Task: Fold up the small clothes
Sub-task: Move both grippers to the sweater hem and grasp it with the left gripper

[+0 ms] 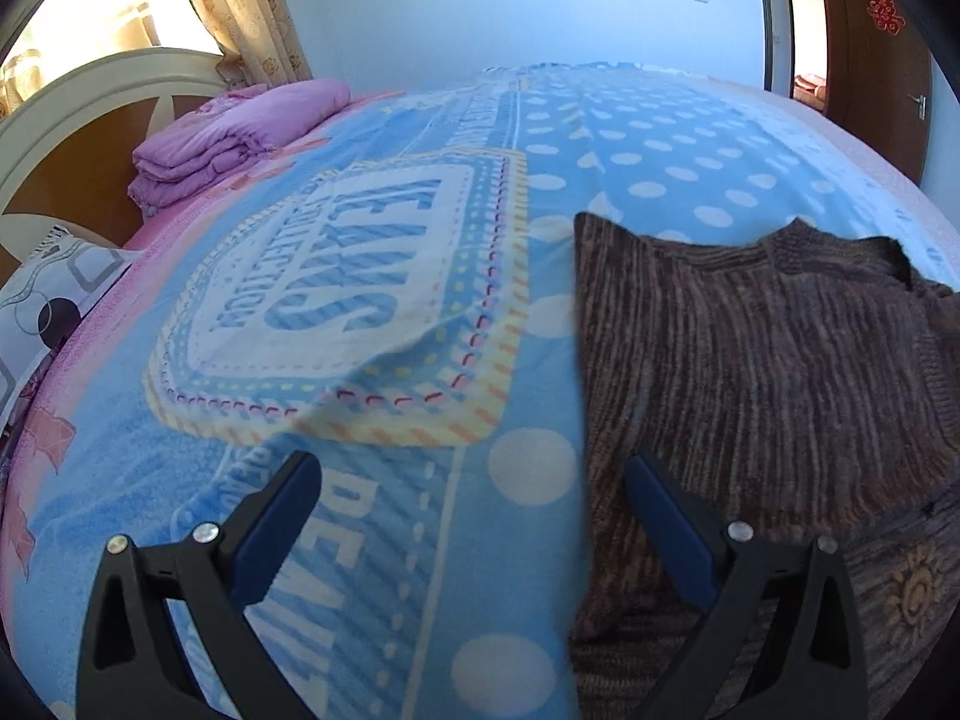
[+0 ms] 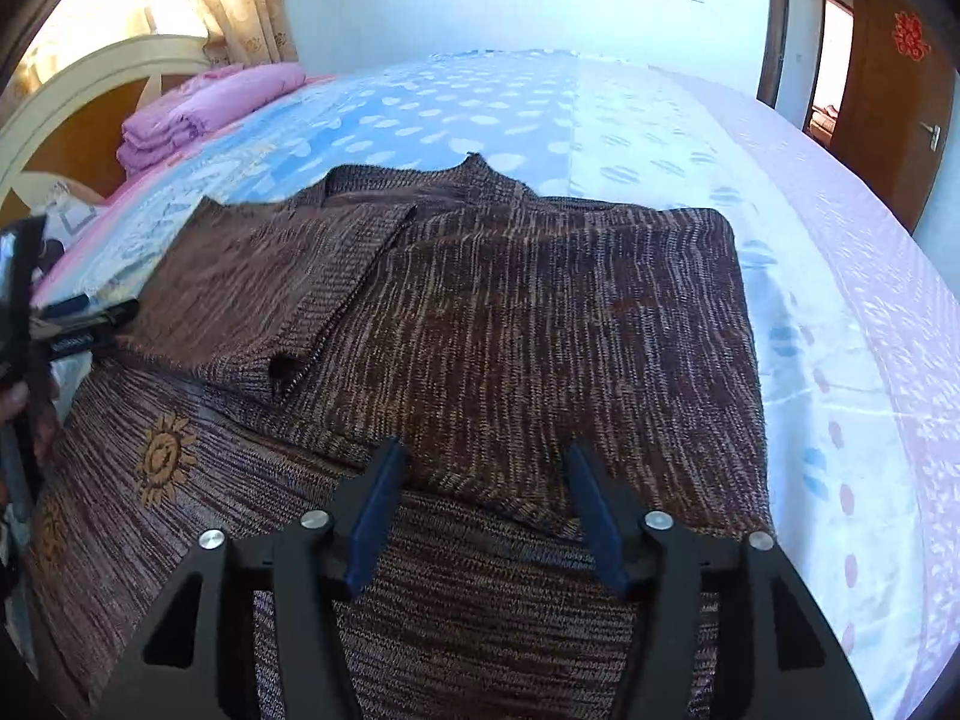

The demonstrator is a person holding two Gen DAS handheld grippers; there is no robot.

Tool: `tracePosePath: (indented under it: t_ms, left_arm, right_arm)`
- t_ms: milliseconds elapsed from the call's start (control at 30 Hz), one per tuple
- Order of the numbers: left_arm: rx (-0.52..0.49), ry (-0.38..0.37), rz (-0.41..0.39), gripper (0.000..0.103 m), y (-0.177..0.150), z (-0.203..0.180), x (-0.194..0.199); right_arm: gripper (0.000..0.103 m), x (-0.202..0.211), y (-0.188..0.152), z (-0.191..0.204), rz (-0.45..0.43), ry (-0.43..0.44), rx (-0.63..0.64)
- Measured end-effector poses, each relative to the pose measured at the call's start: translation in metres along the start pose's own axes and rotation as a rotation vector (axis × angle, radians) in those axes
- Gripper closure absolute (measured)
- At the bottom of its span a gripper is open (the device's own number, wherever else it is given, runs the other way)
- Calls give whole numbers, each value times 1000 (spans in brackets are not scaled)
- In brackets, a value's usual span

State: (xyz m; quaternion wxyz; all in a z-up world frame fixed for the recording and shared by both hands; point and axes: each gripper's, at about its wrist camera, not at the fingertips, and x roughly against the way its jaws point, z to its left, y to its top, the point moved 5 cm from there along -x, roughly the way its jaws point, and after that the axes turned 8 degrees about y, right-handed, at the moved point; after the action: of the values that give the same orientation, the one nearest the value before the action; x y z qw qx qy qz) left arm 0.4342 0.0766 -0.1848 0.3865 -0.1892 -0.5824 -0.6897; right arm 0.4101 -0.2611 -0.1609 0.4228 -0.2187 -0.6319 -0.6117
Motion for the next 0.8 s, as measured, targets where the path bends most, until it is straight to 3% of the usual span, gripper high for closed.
tracePosePath:
  t_ms: [133,300,433,800]
  left_arm:
    - [34,-103,-35,0,-7,6,43]
    - [-43,-172,-93,0,-30,4,94]
    - [-76,-181,-112,0,-56,0,115]
    - [-64,-228,-67,0,-111,8,138]
  right_arm:
    - [42,14,5,1,-11,33,-47]
    - [42,40,-3,6,-37,54,-47]
    - [42,55,-15,16,-37,42,-6]
    - [42,87,-73,31,-21,-43,30]
